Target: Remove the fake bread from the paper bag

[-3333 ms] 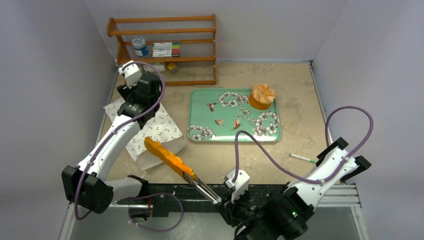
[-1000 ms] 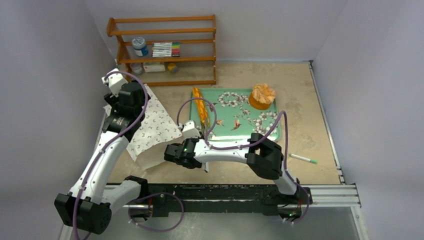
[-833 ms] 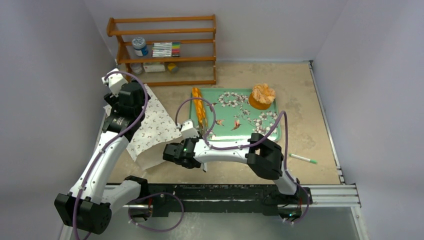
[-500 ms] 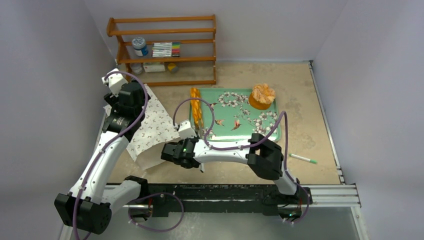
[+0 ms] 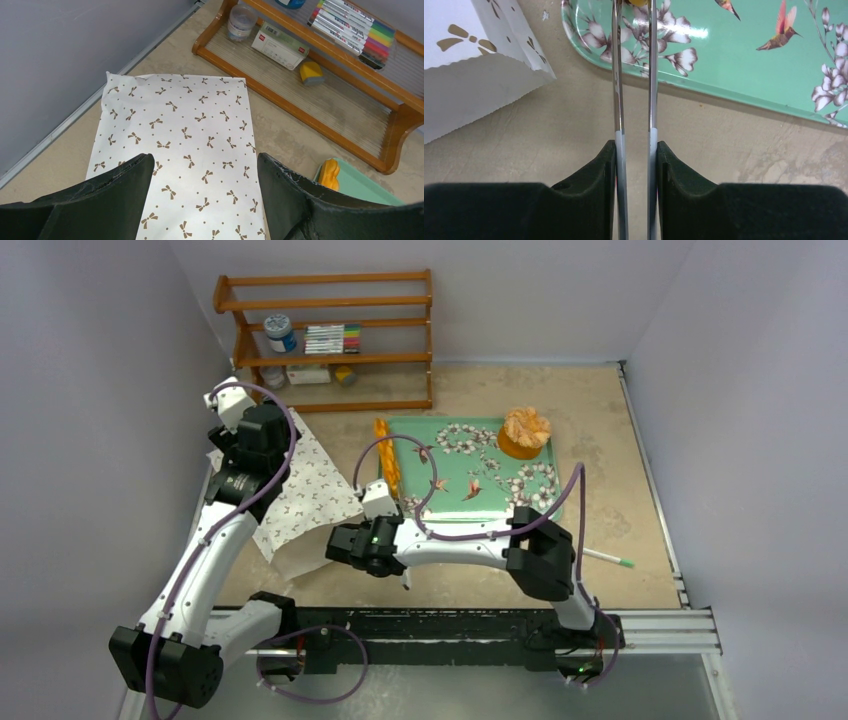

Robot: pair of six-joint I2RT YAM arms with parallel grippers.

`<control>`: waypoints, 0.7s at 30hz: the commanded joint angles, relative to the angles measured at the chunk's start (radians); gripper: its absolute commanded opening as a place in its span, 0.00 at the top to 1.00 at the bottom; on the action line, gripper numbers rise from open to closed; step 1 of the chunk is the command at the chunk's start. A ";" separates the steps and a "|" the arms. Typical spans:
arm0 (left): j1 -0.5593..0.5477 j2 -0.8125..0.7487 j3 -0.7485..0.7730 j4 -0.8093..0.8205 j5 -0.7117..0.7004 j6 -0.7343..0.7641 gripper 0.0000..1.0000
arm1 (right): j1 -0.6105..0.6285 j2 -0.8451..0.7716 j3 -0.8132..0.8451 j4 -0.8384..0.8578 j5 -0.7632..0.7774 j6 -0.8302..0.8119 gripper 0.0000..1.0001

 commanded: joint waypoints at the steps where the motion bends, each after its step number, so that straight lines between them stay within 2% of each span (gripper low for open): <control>1: 0.008 -0.006 0.001 0.022 0.007 -0.010 0.24 | 0.012 -0.097 -0.003 -0.126 0.042 0.122 1.00; 8: 0.008 -0.015 -0.009 0.028 0.018 -0.019 0.24 | 0.018 -0.143 0.007 -0.274 0.073 0.239 1.00; 15: 0.008 -0.024 -0.014 0.030 0.032 -0.028 0.24 | 0.040 -0.088 0.048 -0.295 0.038 0.239 1.00; 21: 0.008 -0.028 -0.018 0.034 0.039 -0.024 0.24 | 0.045 -0.140 -0.023 -0.313 0.016 0.275 1.00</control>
